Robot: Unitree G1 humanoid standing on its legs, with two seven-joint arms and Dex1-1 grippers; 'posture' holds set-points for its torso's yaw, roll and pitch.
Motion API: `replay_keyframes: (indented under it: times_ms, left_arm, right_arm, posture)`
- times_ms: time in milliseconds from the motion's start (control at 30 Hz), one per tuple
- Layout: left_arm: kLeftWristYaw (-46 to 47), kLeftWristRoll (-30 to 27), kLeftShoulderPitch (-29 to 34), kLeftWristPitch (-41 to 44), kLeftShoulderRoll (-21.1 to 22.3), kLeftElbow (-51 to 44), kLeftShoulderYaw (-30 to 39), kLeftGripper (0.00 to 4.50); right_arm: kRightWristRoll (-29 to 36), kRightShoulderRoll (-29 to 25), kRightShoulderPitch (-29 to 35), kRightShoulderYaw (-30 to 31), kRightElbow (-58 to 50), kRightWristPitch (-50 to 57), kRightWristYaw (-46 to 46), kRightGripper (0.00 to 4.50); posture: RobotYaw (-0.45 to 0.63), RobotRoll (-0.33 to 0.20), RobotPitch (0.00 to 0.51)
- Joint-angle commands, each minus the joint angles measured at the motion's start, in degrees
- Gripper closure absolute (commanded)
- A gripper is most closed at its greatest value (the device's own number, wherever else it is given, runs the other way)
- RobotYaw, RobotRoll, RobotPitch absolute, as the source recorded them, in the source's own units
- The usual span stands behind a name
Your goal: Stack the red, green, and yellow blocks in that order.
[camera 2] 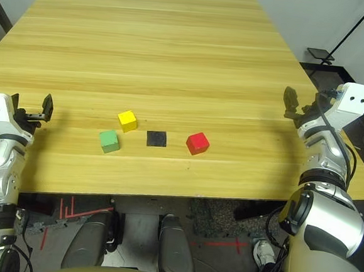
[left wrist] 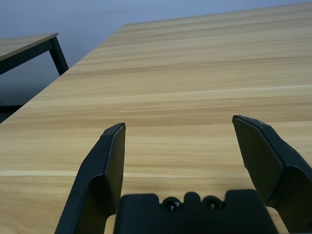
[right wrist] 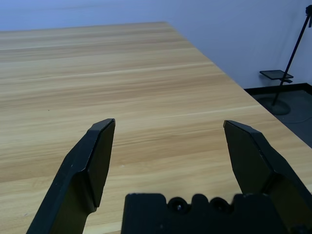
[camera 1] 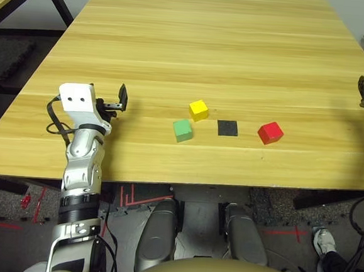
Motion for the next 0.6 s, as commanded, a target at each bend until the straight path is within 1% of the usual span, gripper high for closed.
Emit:
replay_keyframes:
  times_ms: [33,100,133,167,267,300,367,433,467,533,567,600]
  left_arm:
    - [0.7,0.2,1.8,0.7,-0.6,-0.9,-0.5,0.02]
    - [0.6,0.4,2.1,0.8,-0.7,-1.1,-1.0,0.02]
    - [0.4,0.1,2.2,1.1,-0.5,-1.8,-1.0,0.02]
    - [0.0,-0.4,2.1,1.7,-0.2,-3.0,-1.0,0.02]
    - [-3.7,-3.6,1.8,7.4,2.1,-9.0,-1.7,0.02]
    - [-5.1,-5.2,1.3,9.4,3.2,-11.0,-1.6,0.02]
    - [-12.0,-10.9,-1.7,16.7,9.3,-17.2,-2.5,0.02]
    - [-16.5,-15.3,-3.4,22.5,13.6,-20.6,-3.4,0.02]
    - [-19.0,-17.6,-3.3,26.2,15.7,-22.0,-4.7,0.02]
    - [-24.7,-20.1,-2.6,29.5,19.5,-24.7,-7.8,0.02]
    - [-26.9,-20.7,-2.3,30.3,20.9,-25.7,-9.5,0.02]
    - [-28.6,-21.0,-2.1,31.1,22.1,-26.6,-10.9,0.02]
  right_arm:
    - [-0.8,-1.1,0.8,-0.1,1.1,0.0,-0.1,0.00]
    - [-1.4,-1.6,1.1,0.5,1.0,0.2,0.4,0.00]
    - [-1.9,-1.8,0.8,1.1,0.9,0.5,1.2,0.00]
    - [-2.3,-2.1,0.2,1.6,0.7,0.8,2.3,0.00]
    - [-4.8,-3.3,-2.7,5.2,-0.4,2.7,10.2,0.00]
    - [-6.2,-3.7,-3.6,7.3,-0.9,3.6,13.8,0.00]
    - [-12.1,-6.3,-6.4,16.6,-4.2,5.9,32.1,0.00]
    - [-14.8,-7.9,-8.4,22.2,-6.0,6.2,44.8,0.00]
    - [-16.1,-8.4,-9.3,24.4,-6.3,5.6,49.4,0.00]
    - [-17.4,-9.3,-10.5,30.0,-6.9,3.6,57.4,0.00]
    - [-17.9,-9.0,-11.6,32.4,-6.6,2.5,58.8,0.00]
    - [-17.9,-8.4,-12.7,34.3,-6.3,1.5,59.3,0.00]
  posture:
    - [0.21,-0.135,0.114]
    - [0.21,-0.134,0.115]
    - [0.21,-0.131,0.136]
    - [0.20,-0.129,0.141]
    - [0.20,-0.131,0.160]
    - [0.21,-0.141,0.157]
    - [0.21,-0.161,0.148]
    - [0.23,-0.176,0.138]
    - [0.24,-0.181,0.130]
    - [0.25,-0.182,0.125]
    - [0.26,-0.182,0.110]
    - [0.26,-0.182,0.106]
